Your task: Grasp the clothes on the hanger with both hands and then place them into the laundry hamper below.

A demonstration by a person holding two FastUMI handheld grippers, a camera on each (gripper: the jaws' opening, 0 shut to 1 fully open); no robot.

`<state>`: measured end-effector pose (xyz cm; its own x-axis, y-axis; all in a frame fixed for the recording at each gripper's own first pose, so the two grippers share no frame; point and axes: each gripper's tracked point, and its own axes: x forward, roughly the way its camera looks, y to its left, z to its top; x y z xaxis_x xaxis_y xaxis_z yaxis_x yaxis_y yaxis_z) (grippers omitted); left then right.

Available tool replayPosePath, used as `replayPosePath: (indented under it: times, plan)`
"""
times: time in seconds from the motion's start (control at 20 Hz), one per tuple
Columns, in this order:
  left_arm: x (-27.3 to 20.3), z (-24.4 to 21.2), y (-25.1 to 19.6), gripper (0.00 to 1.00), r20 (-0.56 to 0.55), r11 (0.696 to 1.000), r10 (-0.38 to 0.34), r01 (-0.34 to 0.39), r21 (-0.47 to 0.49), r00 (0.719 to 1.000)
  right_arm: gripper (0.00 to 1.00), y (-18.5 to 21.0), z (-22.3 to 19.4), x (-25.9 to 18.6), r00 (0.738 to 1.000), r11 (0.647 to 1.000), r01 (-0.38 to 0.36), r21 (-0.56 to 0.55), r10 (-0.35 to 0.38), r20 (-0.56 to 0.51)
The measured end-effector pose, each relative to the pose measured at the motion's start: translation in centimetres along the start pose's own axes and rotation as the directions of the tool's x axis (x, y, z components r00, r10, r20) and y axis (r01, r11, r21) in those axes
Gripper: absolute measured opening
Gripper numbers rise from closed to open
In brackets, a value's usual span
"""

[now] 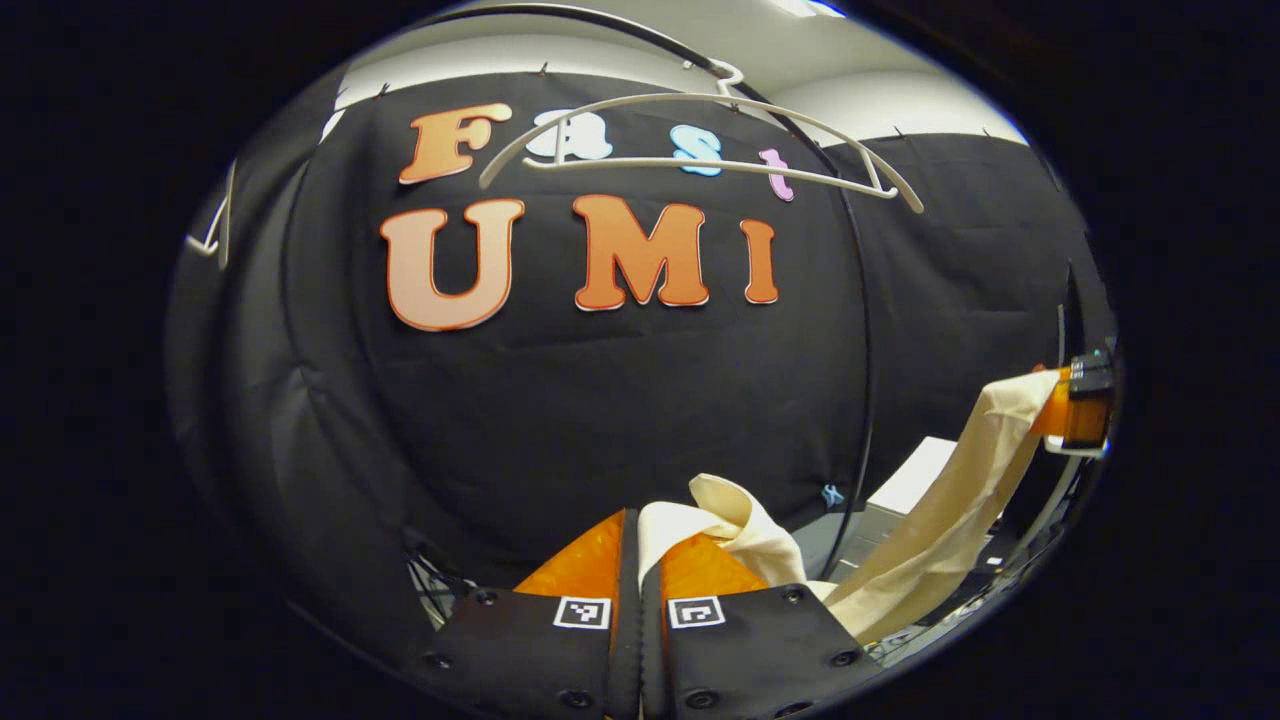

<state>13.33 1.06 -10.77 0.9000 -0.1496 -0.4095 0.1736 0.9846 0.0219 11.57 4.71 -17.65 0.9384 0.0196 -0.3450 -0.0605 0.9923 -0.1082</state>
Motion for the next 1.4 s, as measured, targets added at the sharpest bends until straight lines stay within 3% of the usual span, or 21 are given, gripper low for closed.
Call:
replayPosePath:
  times: [0.4,0.8,0.9,1.15,1.25,1.35,1.4]
  plan:
    - [-1.5,-4.9,-4.0,0.07,-0.193,0.989,-0.114,0.093,-0.111,0.975,0.01,3.9,-10.1,-0.8,0.971,0.996,-0.044,0.083,0.062,-0.229]
    - [-4.3,-11.1,-4.2,0.07,-0.446,0.982,-0.138,0.065,-0.175,0.884,0.01,4.3,-21.3,-1.9,0.876,0.991,-0.043,0.123,0.096,-0.473]
    - [-4.3,-13.0,-4.2,0.07,-0.485,0.982,-0.138,0.055,-0.180,0.863,0.02,4.4,-22.8,-2.2,0.853,0.991,-0.038,0.130,0.100,-0.512]
    - [-3.6,-17.0,-3.3,0.07,-0.539,0.990,-0.109,0.041,-0.137,0.835,0.04,4.4,-24.0,-2.2,0.830,0.989,-0.030,0.148,0.107,-0.548]
    - [-3.7,-18.1,-3.3,0.07,-0.566,0.991,-0.099,0.030,-0.131,0.818,0.05,4.5,-24.1,-2.0,0.837,0.987,-0.029,0.160,0.111,-0.536]
    - [-4.1,-19.2,-3.3,0.14,-0.602,0.989,-0.100,0.014,-0.147,0.792,0.08,4.0,-24.1,-2.1,0.838,0.989,-0.019,0.149,0.097,-0.538]
    - [-4.3,-19.9,-2.9,0.28,-0.622,0.990,-0.093,0.004,-0.142,0.778,0.10,4.1,-24.6,-2.3,0.833,0.989,-0.015,0.146,0.093,-0.546]
